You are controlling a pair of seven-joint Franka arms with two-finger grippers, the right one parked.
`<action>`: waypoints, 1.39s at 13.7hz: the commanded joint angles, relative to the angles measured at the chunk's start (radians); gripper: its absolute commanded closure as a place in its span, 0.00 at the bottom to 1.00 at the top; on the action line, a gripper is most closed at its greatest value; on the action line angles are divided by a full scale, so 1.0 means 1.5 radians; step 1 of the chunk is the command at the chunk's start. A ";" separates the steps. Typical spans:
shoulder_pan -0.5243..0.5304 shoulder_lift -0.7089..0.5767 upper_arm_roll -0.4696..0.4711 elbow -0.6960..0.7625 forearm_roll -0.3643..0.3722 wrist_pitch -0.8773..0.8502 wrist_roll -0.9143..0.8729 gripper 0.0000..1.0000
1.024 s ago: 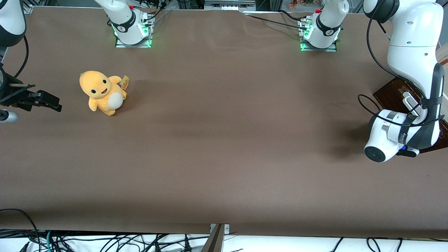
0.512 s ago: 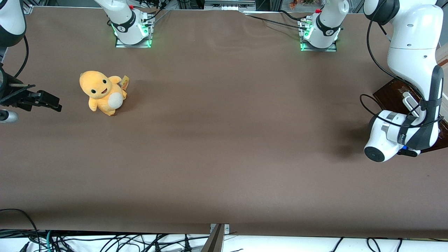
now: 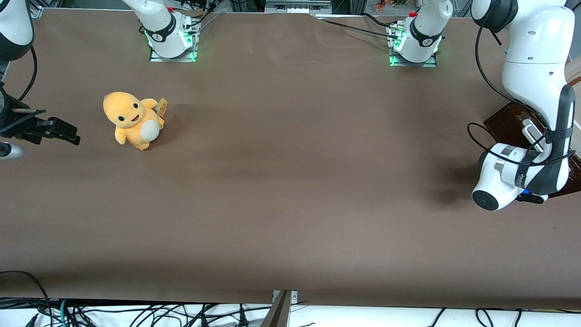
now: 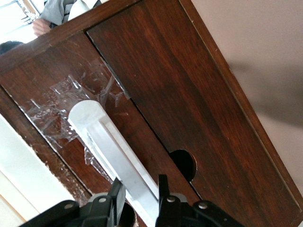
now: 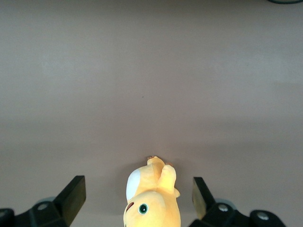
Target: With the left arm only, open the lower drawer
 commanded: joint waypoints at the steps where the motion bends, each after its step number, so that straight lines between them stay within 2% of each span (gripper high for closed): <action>1: -0.023 0.014 -0.002 0.014 0.007 -0.018 0.027 0.75; 15: -0.099 0.015 -0.008 0.021 -0.007 -0.044 0.022 0.72; 19: -0.114 0.015 -0.008 0.030 -0.032 -0.051 0.022 0.71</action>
